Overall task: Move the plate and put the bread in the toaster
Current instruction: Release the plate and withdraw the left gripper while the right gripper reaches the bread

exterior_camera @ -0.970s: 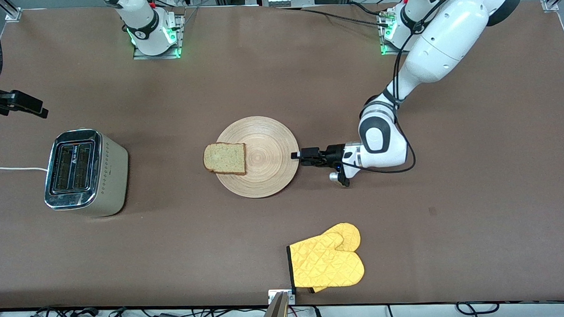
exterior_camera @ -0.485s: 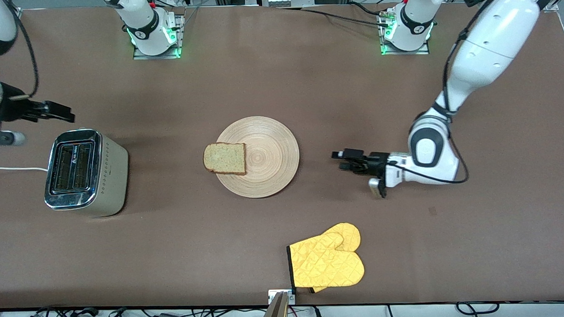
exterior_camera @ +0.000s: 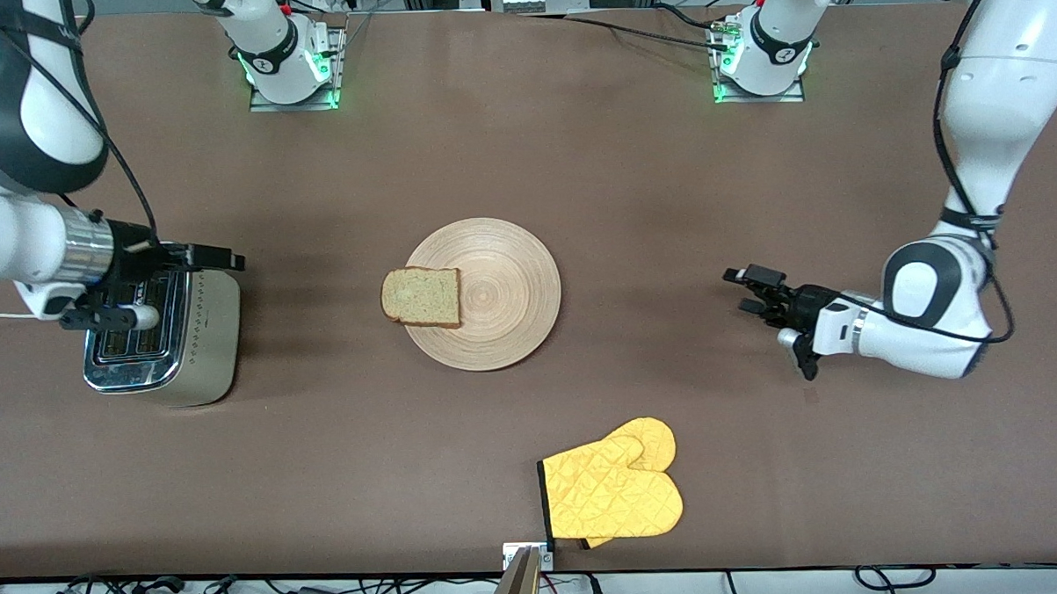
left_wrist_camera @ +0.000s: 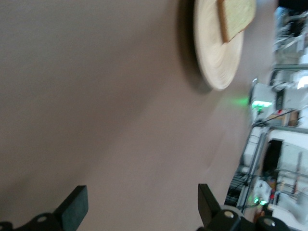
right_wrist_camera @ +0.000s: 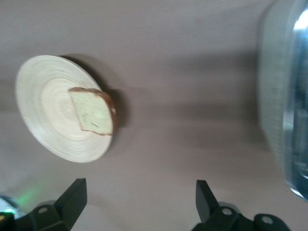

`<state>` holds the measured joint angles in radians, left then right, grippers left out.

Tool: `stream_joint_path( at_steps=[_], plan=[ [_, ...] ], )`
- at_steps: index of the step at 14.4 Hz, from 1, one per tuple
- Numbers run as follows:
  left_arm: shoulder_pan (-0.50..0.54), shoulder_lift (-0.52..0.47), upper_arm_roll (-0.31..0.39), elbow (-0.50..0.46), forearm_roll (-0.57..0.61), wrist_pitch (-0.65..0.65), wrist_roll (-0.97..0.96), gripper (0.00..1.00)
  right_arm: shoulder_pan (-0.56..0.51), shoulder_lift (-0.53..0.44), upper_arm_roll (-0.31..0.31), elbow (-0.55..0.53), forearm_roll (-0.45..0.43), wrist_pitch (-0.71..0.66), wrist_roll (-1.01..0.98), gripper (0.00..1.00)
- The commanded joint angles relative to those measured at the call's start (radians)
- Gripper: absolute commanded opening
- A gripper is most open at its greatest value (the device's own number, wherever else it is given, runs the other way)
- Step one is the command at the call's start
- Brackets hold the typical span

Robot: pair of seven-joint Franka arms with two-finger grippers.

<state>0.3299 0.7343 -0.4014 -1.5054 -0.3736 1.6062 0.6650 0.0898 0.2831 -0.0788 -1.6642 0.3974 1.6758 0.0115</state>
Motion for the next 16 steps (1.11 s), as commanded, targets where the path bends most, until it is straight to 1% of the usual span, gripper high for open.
stream_joint_path(
  at_steps=[1, 2, 4, 6, 9, 10, 11, 12, 13, 14, 15, 16],
  plan=[
    [-0.028, -0.064, -0.014, 0.098, 0.216, -0.15, -0.167, 1.0, 0.016, 0.077, -0.006, 0.012, 0.159, 0.054, 0.018, 1.0],
    [-0.032, -0.085, -0.016, 0.114, 0.267, -0.193, -0.226, 1.0, 0.033, 0.091, -0.004, 0.011, 0.159, 0.092, 0.016, 1.0],
    [-0.07, -0.133, -0.016, 0.151, 0.365, -0.262, -0.316, 1.0, 0.105, 0.109, -0.006, -0.018, 0.159, 0.19, 0.016, 1.0],
    [-0.132, -0.205, -0.016, 0.162, 0.435, -0.291, -0.456, 1.0, 0.145, 0.104, -0.004, -0.104, 0.169, 0.336, 0.001, 1.0],
    [-0.207, -0.294, -0.016, 0.166, 0.551, -0.296, -0.686, 1.0, 0.214, 0.093, 0.002, -0.218, 0.181, 0.554, -0.022, 1.0],
    [-0.221, -0.314, -0.013, 0.166, 0.579, -0.296, -0.732, 1.0, 0.222, 0.091, 0.004, -0.251, 0.211, 0.62, -0.051, 1.0],
    [-0.224, -0.334, -0.013, 0.171, 0.594, -0.298, -0.743, 1.0, 0.225, 0.091, 0.013, -0.284, 0.292, 0.668, -0.094, 1.0],
    [-0.223, -0.36, -0.004, 0.195, 0.599, -0.296, -0.748, 1.0, 0.225, 0.093, 0.014, -0.298, 0.37, 0.674, -0.169, 1.0],
    [-0.219, -0.396, 0.006, 0.205, 0.591, -0.286, -0.748, 1.0, 0.219, 0.093, 0.013, -0.31, 0.421, 0.673, -0.25, 1.0],
    [-0.221, -0.435, 0.042, 0.197, 0.584, -0.261, -0.768, 1.0, 0.211, 0.091, 0.013, -0.33, 0.455, 0.673, -0.311, 1.0],
    [-0.227, -0.487, 0.096, 0.179, 0.54, -0.228, -0.809, 1.0, 0.206, 0.091, 0.013, -0.342, 0.474, 0.677, -0.346, 1.0],
    [-0.236, -0.534, 0.16, 0.138, 0.468, -0.198, -0.841, 1.0, 0.206, 0.091, 0.013, -0.356, 0.489, 0.691, -0.372, 1.0]
  ],
)
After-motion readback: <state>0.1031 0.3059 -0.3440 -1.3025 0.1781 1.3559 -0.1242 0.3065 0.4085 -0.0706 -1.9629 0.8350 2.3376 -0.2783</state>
